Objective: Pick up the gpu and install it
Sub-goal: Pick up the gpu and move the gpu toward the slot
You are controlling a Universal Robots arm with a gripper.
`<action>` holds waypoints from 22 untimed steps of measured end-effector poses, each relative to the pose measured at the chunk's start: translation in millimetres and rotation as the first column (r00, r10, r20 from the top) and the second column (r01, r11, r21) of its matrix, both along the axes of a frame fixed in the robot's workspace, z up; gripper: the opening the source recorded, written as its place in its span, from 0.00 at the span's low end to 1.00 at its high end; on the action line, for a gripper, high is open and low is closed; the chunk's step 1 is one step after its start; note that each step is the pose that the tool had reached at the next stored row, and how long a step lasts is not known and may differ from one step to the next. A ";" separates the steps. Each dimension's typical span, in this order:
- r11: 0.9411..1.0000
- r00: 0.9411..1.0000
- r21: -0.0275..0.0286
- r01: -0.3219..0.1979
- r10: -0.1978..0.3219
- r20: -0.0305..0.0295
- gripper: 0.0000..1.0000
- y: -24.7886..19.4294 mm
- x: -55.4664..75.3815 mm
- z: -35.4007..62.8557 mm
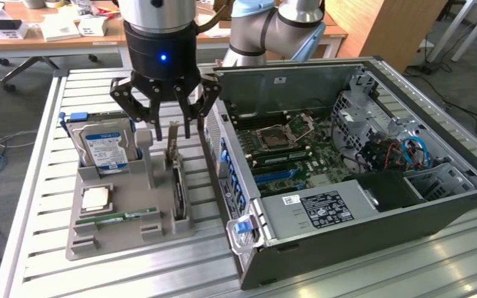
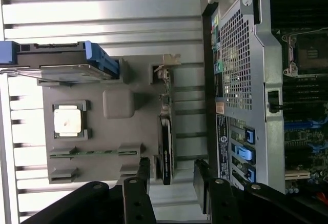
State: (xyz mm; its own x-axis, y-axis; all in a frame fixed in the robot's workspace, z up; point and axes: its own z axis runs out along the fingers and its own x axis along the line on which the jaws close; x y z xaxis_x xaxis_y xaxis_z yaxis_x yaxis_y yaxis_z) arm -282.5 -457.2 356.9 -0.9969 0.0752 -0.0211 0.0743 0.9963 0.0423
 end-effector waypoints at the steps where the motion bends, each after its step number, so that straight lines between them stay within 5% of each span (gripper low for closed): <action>1: 1.000 1.000 0.000 0.000 0.000 0.000 0.47 0.0 0.0 -1.7; 22: 1.000 1.000 0.002 0.000 0.000 0.000 0.47 0.0 0.0 -39.9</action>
